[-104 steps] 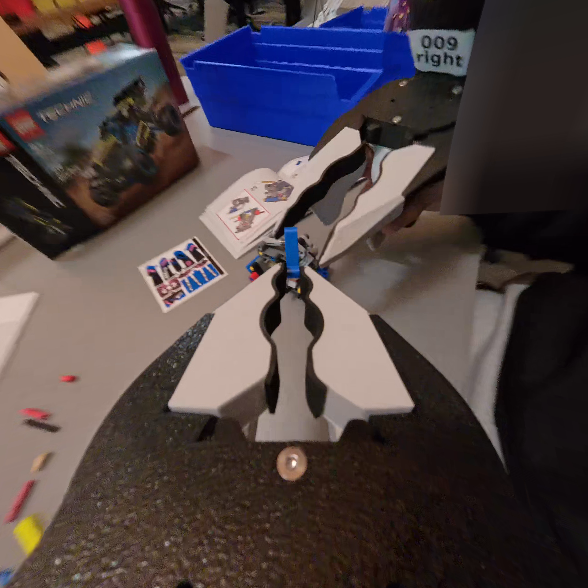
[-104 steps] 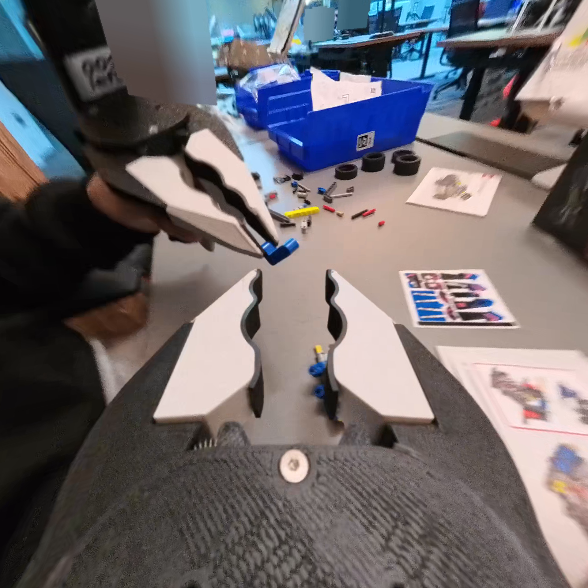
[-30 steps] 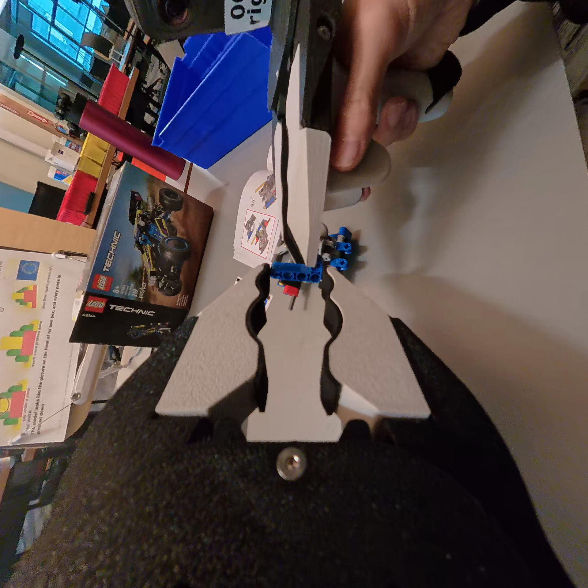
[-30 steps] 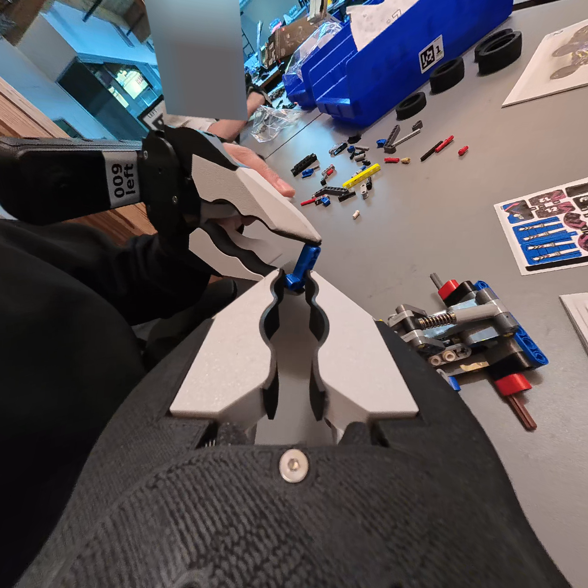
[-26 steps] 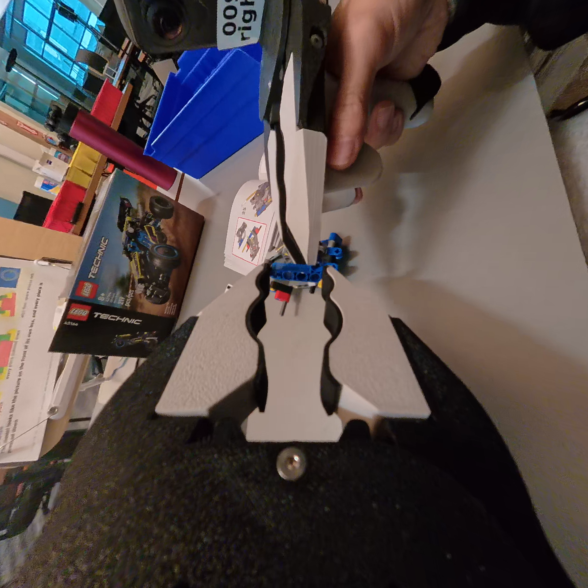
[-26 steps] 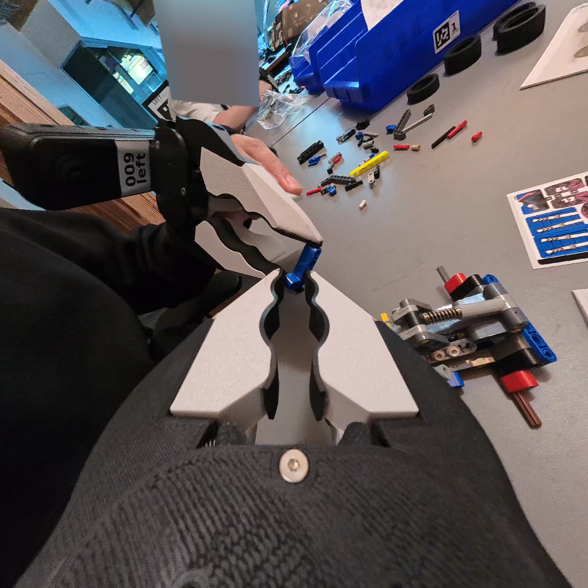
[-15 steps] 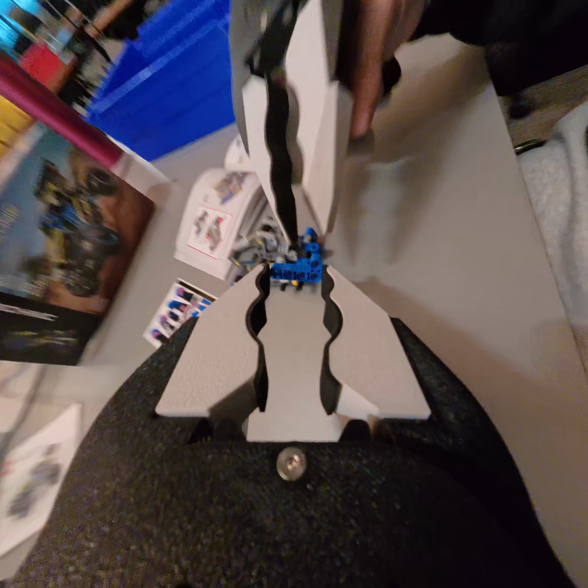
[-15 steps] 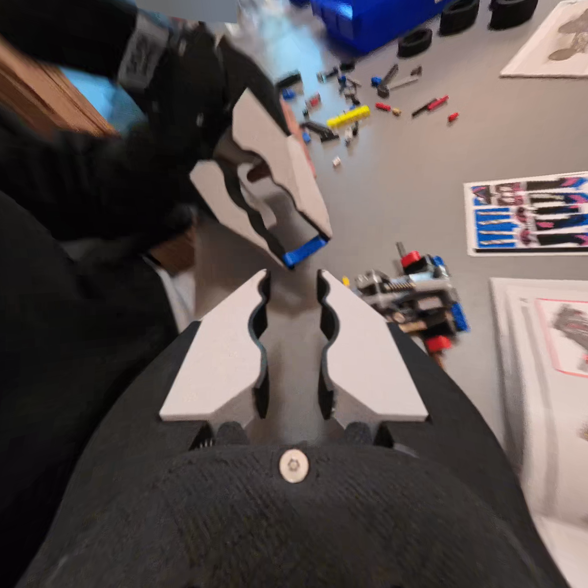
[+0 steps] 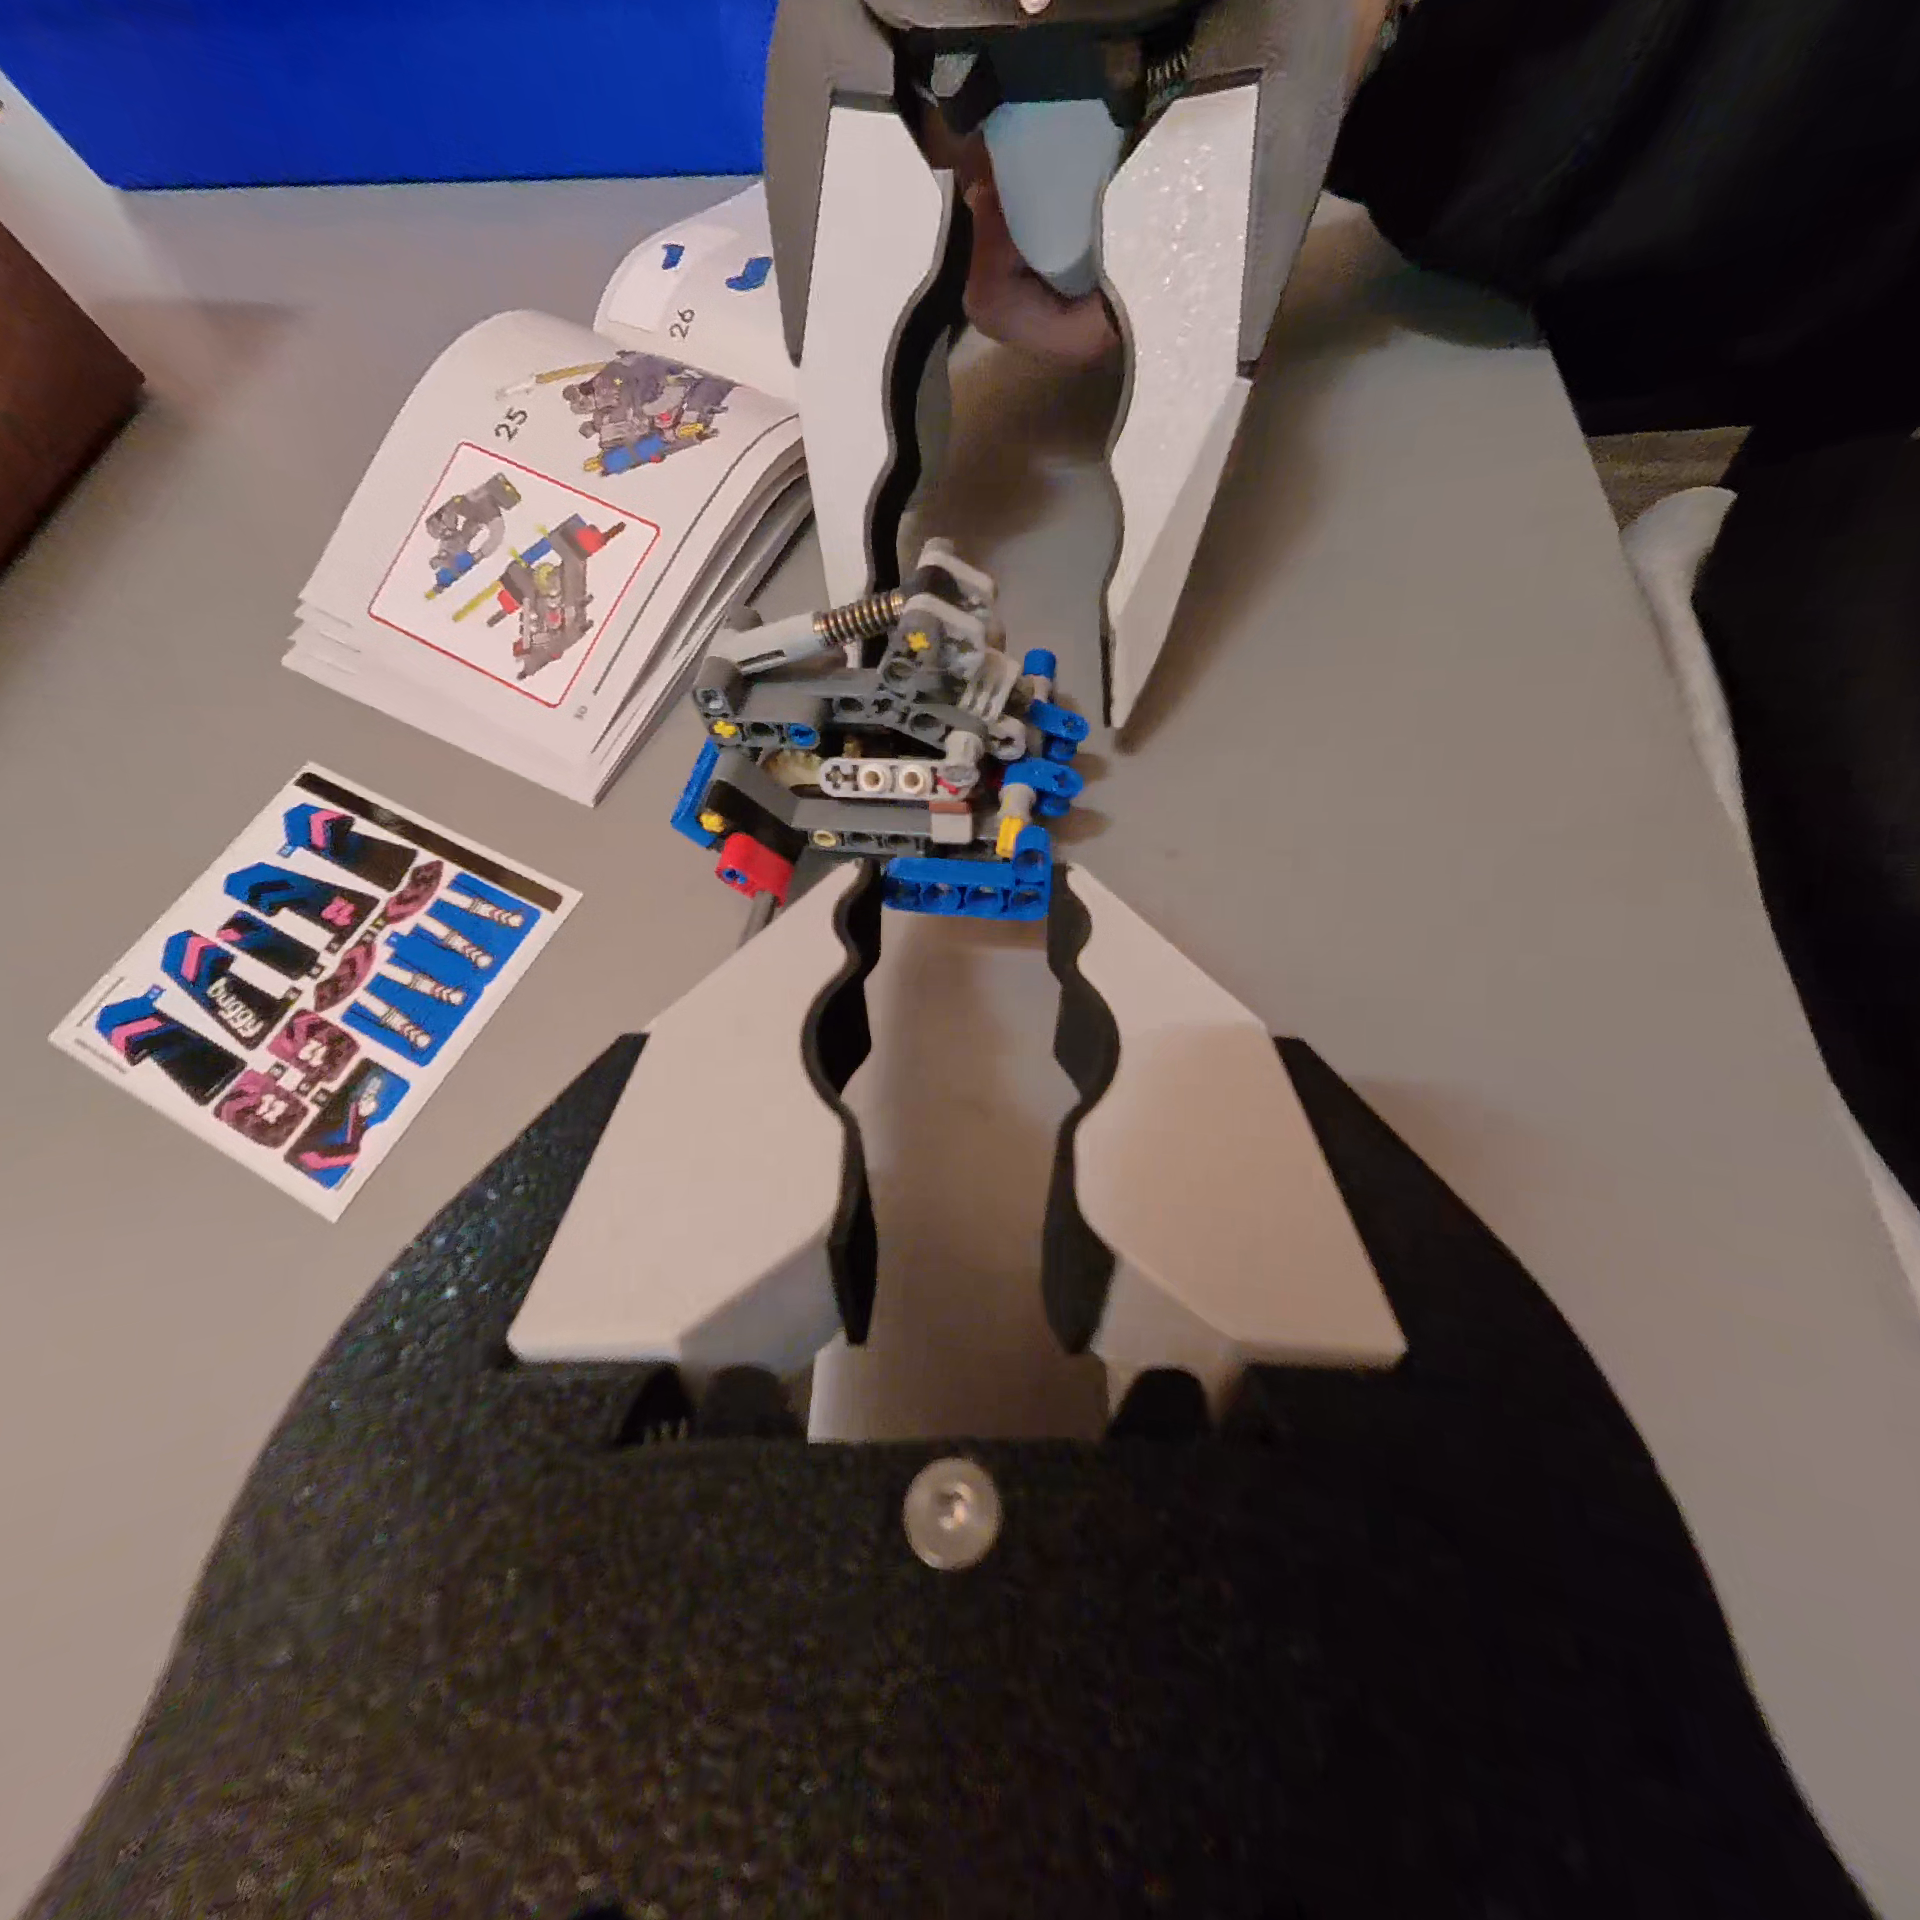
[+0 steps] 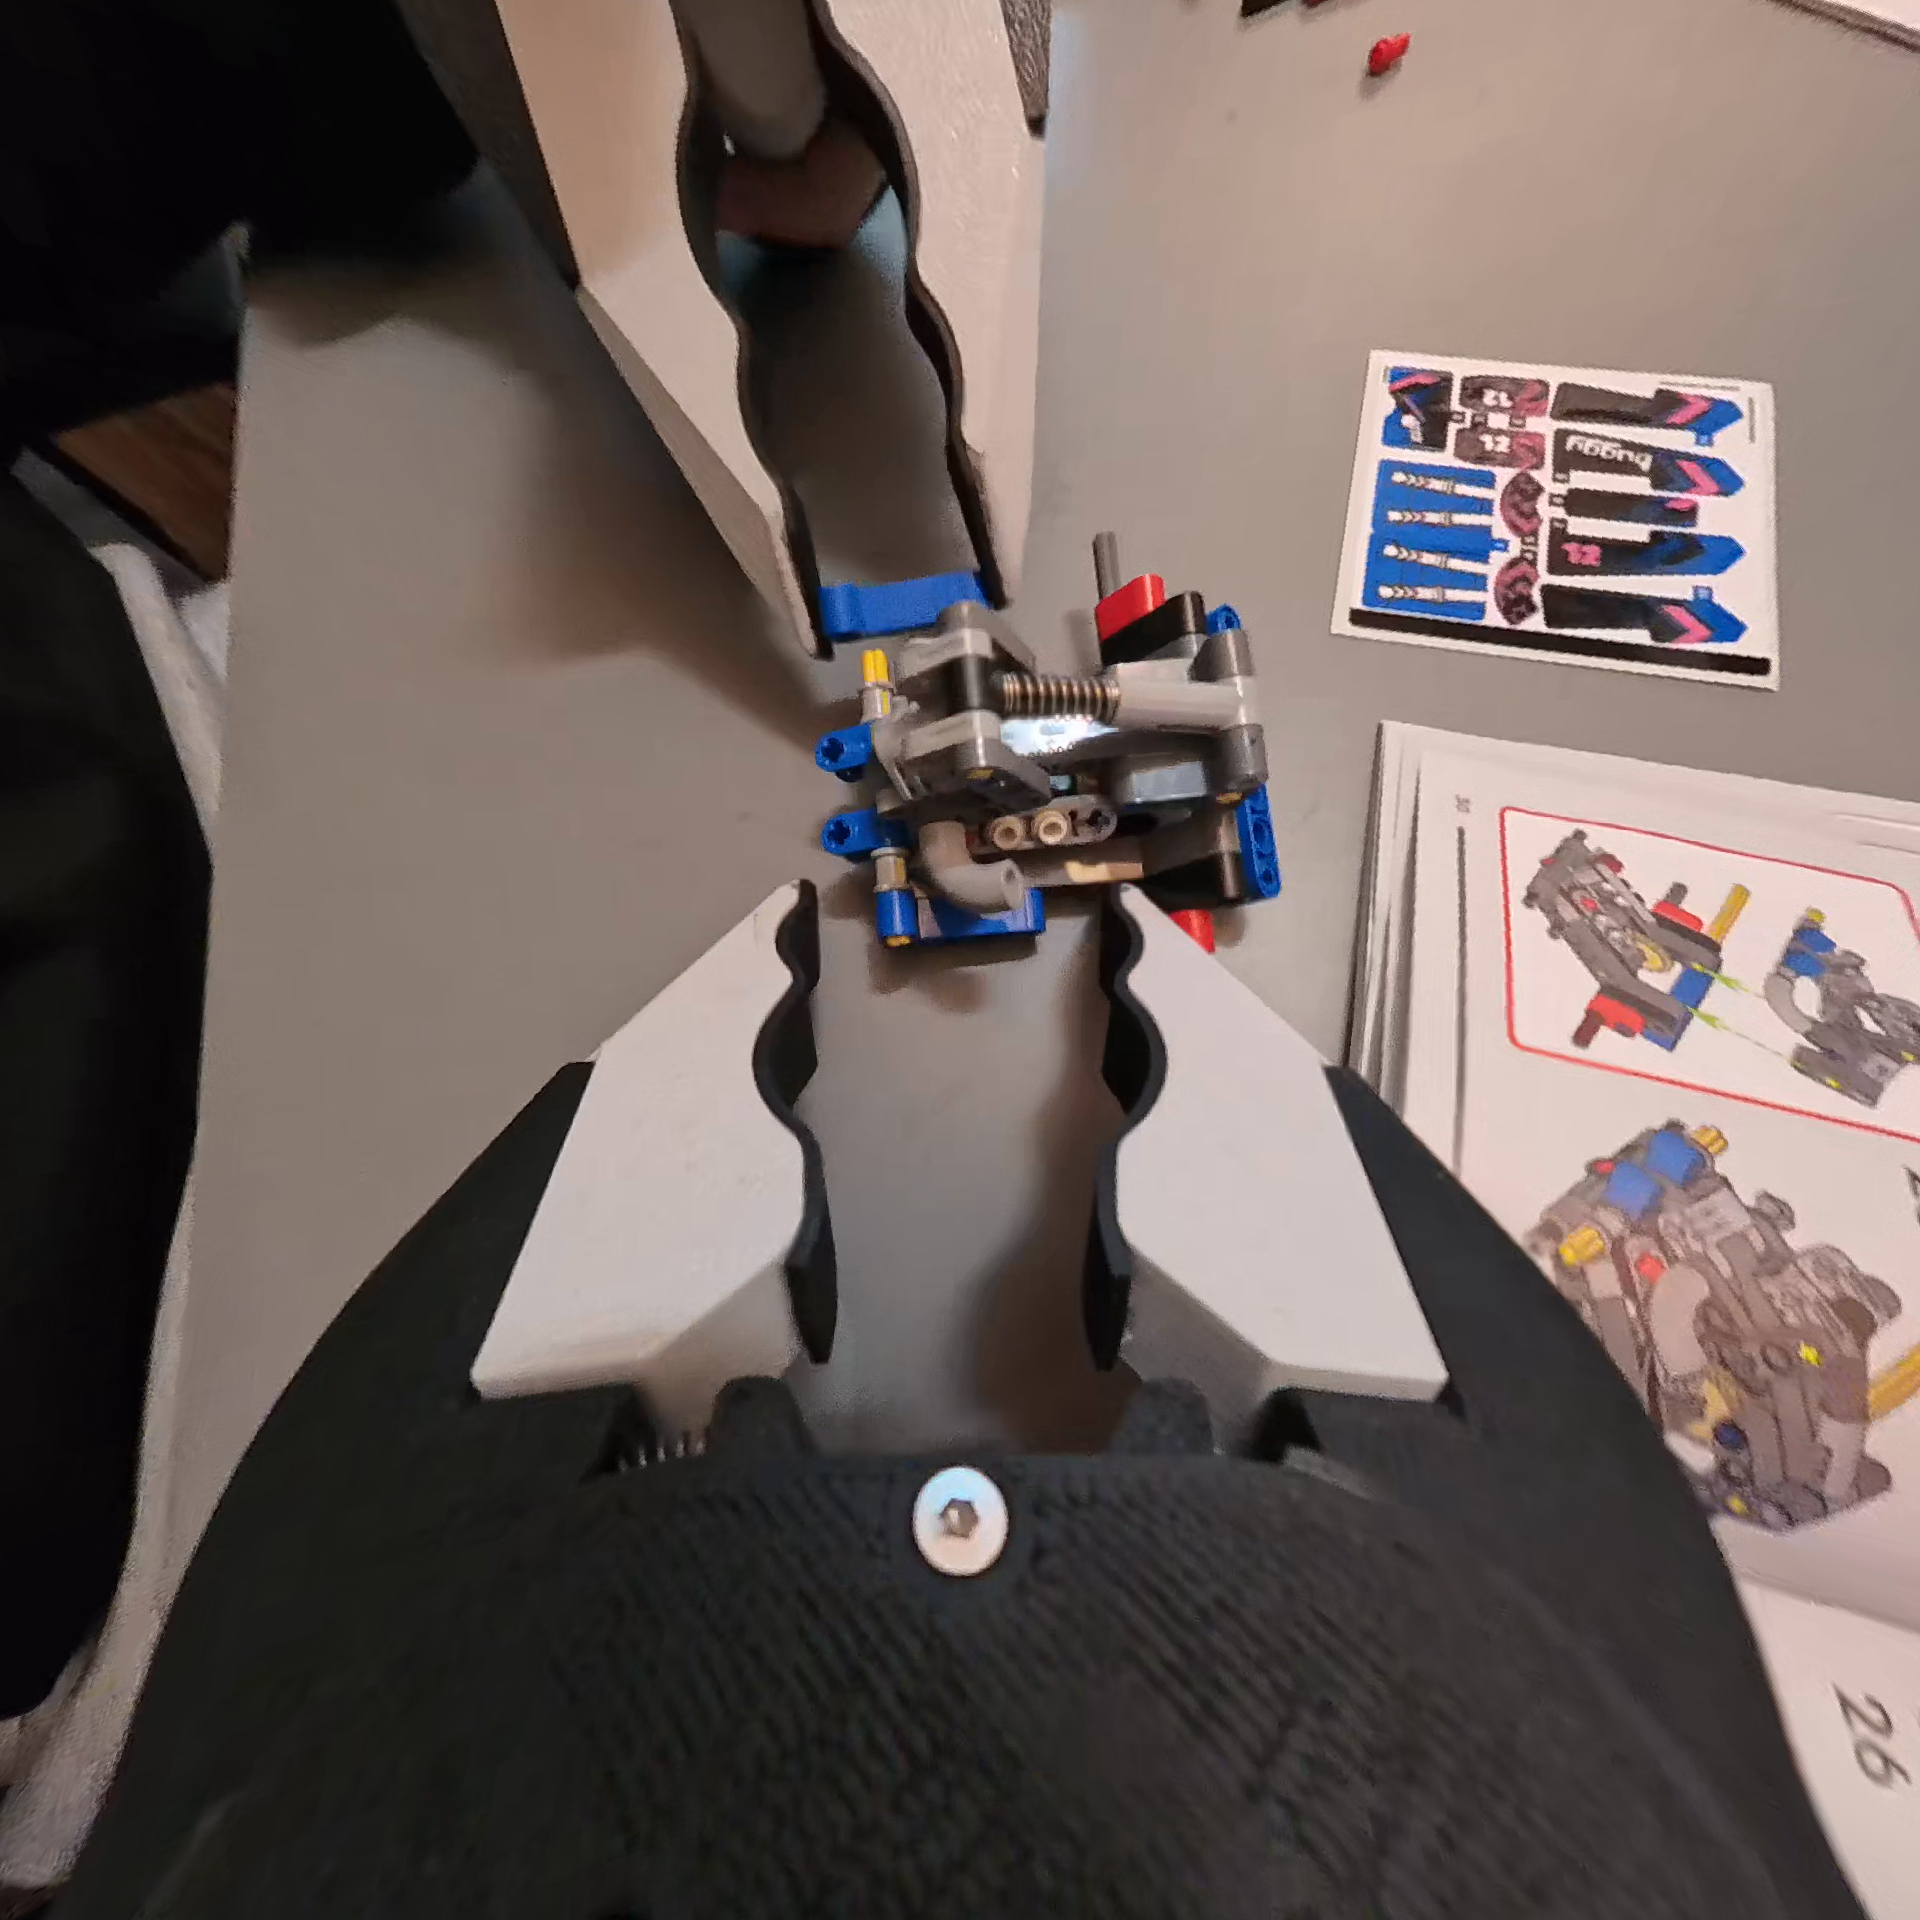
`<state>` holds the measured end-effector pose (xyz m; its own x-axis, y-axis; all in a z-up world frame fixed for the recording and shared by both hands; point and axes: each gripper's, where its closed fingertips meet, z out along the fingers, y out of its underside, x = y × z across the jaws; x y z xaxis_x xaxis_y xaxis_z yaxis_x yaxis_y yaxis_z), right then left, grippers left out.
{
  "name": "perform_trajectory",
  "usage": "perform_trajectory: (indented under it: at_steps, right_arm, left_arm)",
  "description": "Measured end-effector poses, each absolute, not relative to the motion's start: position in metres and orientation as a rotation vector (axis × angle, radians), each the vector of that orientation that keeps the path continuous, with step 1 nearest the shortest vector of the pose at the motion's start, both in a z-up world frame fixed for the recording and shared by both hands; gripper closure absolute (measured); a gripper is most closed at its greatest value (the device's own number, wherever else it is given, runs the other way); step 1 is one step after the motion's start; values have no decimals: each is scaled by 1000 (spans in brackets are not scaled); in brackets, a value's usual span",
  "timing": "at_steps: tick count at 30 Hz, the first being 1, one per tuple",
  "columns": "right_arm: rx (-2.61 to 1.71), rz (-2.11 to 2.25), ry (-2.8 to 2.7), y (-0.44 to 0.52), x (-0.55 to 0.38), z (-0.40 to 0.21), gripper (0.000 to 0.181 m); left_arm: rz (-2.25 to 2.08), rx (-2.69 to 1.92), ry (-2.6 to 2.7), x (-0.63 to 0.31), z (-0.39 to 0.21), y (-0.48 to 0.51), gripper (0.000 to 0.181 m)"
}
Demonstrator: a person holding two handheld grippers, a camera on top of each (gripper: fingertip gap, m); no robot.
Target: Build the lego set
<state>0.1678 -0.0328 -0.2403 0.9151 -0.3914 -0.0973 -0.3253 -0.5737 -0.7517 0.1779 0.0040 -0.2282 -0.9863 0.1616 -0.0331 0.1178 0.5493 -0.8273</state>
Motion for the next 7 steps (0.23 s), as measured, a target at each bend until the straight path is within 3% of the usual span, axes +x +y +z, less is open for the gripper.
perform_trajectory:
  at_steps: [1, 7]
  right_arm:
    - [-2217, -80, 501, -31, 168, -240, 129]
    - [-2246, -67, 441, -29, 171, -245, 149]
  left_arm:
    - [1437, -237, -2722, 178, -229, 4, 152]
    - [1398, -224, -2688, 176, -230, 1, 152]
